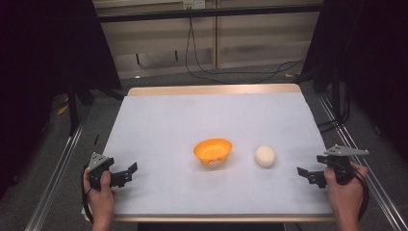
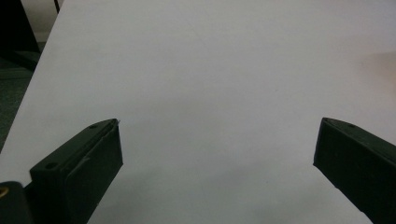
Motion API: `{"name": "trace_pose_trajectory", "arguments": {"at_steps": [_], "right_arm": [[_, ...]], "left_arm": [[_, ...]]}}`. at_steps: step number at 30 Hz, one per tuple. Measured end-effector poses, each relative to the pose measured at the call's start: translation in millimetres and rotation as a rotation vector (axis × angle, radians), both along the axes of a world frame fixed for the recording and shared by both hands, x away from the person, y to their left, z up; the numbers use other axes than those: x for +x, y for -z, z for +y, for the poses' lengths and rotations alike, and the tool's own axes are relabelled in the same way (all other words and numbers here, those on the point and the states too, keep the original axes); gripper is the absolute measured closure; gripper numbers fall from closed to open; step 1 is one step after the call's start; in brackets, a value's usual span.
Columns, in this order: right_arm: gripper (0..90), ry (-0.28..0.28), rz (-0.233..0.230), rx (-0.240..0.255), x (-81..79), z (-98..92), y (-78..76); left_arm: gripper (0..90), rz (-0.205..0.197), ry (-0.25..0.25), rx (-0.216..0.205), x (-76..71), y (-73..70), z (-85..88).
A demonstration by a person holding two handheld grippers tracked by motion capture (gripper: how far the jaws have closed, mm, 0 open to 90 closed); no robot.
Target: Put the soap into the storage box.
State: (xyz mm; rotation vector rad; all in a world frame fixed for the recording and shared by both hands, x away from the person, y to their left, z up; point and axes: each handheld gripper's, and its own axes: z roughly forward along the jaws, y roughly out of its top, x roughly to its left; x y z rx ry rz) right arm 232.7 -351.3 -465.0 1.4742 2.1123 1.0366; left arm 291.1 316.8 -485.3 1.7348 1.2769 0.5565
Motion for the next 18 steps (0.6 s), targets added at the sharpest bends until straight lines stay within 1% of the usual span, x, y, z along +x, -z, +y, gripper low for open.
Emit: {"name": "trace_pose_trajectory", "arguments": {"at_steps": [1, 2, 3, 4, 7, 8, 11, 12, 15, 16, 17, 18], "right_arm": [[4.2, -0.019, 0.014, -0.017, 5.3, 4.7, -3.1], [4.2, -0.019, 0.014, -0.017, 5.3, 4.7, -3.1], [3.8, -0.032, 0.028, -0.034, 10.4, 9.7, -5.4], [3.8, -0.032, 0.028, -0.034, 10.4, 9.7, -5.4], [3.5, -0.049, 0.038, -0.049, 17.6, 16.3, -8.2], [3.5, -0.049, 0.048, -0.052, 19.5, 19.0, -9.6], [3.4, -0.069, 0.057, -0.079, 25.5, 25.2, -14.2], [3.2, -0.076, 0.068, -0.081, 28.4, 28.8, -17.4], [3.2, -0.078, 0.071, -0.080, 31.2, 31.2, -19.3], [3.1, -0.084, 0.077, -0.078, 32.5, 32.4, -19.8], [3.2, -0.102, 0.087, -0.079, 34.9, 35.2, -20.3], [3.2, -0.108, 0.088, -0.070, 35.9, 36.2, -20.1]], "left_arm": [[1.1, 0.001, 0.000, 0.000, 0.1, 0.0, -0.1], [1.1, 0.001, -0.001, -0.001, 0.1, 0.0, -0.2], [1.1, 0.000, -0.001, -0.001, 0.2, 0.1, -0.3], [1.1, 0.001, 0.000, -0.002, 0.2, 0.1, -0.4], [1.0, 0.000, -0.002, -0.001, 0.2, 0.1, -0.4], [1.0, 0.001, -0.001, 0.000, 0.2, 0.1, -0.2], [1.0, 0.006, 0.006, -0.001, 0.3, -0.1, 0.2], [1.0, 0.002, 0.000, 0.001, 0.5, 0.0, -0.1], [1.0, 0.004, 0.003, 0.002, 0.5, 0.0, 0.3], [1.0, 0.004, 0.003, 0.002, 0.5, 0.0, 0.4], [1.0, 0.005, 0.003, 0.002, 0.5, 0.0, 0.4], [1.0, 0.005, 0.003, 0.002, 0.6, 0.0, 0.5]]}}
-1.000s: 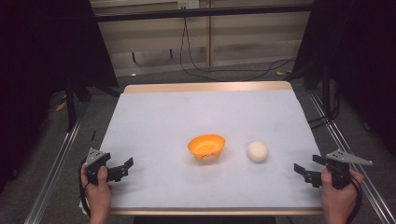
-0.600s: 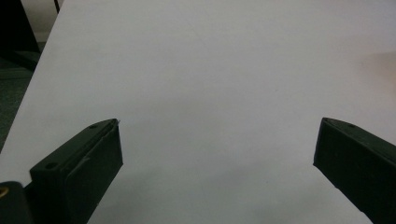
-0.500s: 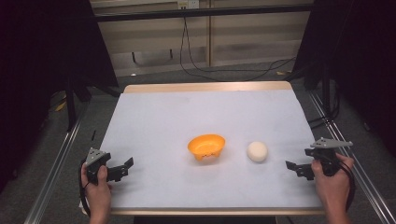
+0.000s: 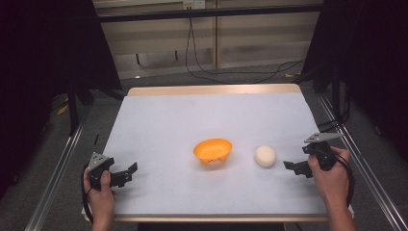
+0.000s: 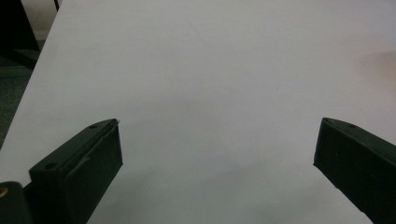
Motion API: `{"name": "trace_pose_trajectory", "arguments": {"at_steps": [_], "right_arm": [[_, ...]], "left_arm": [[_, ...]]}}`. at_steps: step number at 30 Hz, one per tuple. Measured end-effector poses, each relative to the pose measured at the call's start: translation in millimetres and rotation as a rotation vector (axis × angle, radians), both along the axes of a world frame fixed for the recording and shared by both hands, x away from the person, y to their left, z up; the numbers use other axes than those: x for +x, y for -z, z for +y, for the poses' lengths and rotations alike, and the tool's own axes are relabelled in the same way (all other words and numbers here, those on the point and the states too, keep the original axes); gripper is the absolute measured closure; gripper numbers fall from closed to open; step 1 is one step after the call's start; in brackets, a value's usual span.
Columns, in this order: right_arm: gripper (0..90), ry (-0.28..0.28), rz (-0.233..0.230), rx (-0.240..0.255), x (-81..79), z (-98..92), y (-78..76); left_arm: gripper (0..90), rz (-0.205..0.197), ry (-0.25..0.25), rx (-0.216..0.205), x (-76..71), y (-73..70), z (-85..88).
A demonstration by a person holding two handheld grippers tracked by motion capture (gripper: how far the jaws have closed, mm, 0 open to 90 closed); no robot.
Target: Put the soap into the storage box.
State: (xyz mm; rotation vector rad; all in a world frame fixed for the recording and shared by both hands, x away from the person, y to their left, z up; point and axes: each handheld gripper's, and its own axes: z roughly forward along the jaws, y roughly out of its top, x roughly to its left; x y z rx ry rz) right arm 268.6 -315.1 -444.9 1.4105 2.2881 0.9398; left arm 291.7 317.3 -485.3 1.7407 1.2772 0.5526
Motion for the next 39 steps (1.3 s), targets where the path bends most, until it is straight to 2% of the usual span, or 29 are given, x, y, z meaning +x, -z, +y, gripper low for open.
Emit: {"name": "trace_pose_trajectory", "arguments": {"at_steps": [5, 15, 23, 31, 39], "right_arm": [[3.2, -0.013, 0.016, -0.014, 3.1, 5.6, -1.8], [3.2, -0.035, 0.007, -0.023, 12.0, 19.7, -7.2], [3.4, -0.056, 0.010, -0.024, 17.0, 29.8, -10.0], [5.6, -0.083, 0.020, 0.000, 22.2, 40.0, -9.2], [6.4, -0.100, 0.025, -0.010, 25.6, 51.5, -9.2]], "left_arm": [[1.0, 0.001, 0.002, -0.001, 0.0, -0.1, 0.0], [0.9, 0.001, -0.003, -0.004, 0.2, 0.1, -0.2], [0.9, 0.002, -0.005, -0.005, 0.3, 0.2, -0.1], [1.0, 0.003, -0.001, -0.001, 0.2, 0.1, 0.0], [1.0, 0.004, -0.003, 0.002, 0.2, 0.0, 0.0]]}}
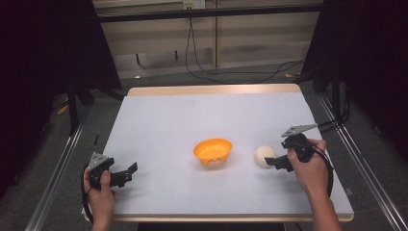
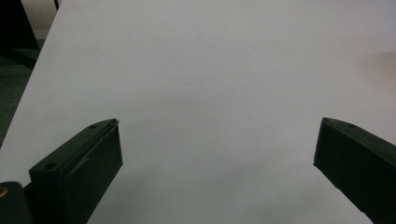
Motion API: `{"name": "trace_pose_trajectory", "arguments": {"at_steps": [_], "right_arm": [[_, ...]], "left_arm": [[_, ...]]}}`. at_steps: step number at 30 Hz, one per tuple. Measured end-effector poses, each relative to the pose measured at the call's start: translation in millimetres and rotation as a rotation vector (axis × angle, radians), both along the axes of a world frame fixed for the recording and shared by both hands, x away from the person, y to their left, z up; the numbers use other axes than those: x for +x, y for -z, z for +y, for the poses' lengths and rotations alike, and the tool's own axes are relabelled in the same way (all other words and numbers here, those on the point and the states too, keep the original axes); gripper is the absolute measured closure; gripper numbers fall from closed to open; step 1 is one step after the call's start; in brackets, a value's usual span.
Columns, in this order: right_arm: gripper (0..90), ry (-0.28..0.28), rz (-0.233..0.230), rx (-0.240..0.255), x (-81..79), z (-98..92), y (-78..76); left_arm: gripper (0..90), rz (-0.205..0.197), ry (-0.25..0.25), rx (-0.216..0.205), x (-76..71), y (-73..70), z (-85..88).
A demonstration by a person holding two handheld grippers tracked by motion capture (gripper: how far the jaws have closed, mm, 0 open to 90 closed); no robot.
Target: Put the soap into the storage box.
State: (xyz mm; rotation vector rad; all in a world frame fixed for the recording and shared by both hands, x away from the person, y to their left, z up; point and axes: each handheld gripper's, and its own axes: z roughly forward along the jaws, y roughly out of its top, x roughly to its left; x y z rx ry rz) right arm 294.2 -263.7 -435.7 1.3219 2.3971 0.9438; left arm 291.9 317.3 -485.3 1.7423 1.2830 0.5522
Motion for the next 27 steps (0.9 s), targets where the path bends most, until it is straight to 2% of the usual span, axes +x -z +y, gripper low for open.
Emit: {"name": "trace_pose_trajectory", "arguments": {"at_steps": [15, 16, 17, 25, 27], "right_arm": [[8.9, -0.002, 0.035, -0.006, 10.8, 14.8, 11.9], [9.2, 0.003, 0.046, -0.002, 11.2, 16.3, 13.3], [10.4, 0.016, 0.053, -0.020, 11.9, 18.4, 15.6], [13.6, 0.036, 0.066, -0.019, 13.4, 21.4, 27.2], [15.2, 0.039, 0.066, -0.034, 13.6, 22.3, 29.8]], "left_arm": [[0.9, -0.001, 0.004, -0.003, -0.2, 0.0, 0.3], [0.9, -0.001, 0.004, -0.003, -0.2, 0.0, 0.3], [1.0, -0.002, 0.005, -0.003, -0.2, 0.0, 0.3], [0.9, 0.000, 0.004, -0.005, 0.0, 0.1, 0.1], [0.9, 0.000, 0.004, -0.004, -0.2, 0.0, 0.3]]}}
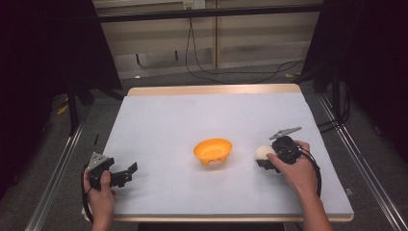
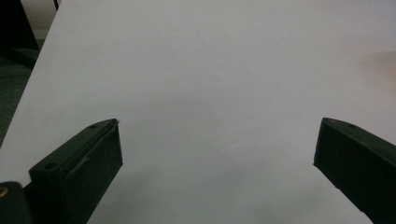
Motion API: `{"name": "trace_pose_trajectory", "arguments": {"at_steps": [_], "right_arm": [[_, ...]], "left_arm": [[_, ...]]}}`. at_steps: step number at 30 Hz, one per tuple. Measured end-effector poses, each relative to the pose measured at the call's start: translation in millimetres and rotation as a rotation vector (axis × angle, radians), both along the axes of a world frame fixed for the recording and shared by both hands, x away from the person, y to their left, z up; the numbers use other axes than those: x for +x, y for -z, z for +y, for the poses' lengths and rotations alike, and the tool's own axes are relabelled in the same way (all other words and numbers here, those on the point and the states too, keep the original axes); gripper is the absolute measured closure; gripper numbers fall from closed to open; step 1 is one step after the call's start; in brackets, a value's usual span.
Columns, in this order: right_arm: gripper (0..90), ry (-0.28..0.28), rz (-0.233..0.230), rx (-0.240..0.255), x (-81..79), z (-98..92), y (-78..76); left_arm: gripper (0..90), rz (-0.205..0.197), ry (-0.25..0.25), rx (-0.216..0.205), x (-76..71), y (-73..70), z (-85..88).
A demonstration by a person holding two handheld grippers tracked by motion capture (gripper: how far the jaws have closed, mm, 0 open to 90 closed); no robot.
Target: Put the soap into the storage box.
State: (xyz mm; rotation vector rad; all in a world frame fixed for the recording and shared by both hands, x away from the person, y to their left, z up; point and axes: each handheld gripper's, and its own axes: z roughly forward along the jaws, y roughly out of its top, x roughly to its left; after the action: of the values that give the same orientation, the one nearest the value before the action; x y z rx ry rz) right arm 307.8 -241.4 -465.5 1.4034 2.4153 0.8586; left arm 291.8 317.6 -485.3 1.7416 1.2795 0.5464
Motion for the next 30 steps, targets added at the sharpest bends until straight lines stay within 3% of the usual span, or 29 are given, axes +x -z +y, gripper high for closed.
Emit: {"name": "trace_pose_trajectory", "arguments": {"at_steps": [7, 30], "right_arm": [[23.2, 0.016, 0.003, 0.006, -0.6, 0.1, -0.3], [23.7, 0.028, 0.010, 0.017, 3.8, 1.6, 1.6]], "left_arm": [[0.8, 0.002, -0.007, -0.013, 0.1, 0.1, 1.3], [0.8, 0.001, -0.004, -0.009, 0.1, 0.0, 1.0]]}}
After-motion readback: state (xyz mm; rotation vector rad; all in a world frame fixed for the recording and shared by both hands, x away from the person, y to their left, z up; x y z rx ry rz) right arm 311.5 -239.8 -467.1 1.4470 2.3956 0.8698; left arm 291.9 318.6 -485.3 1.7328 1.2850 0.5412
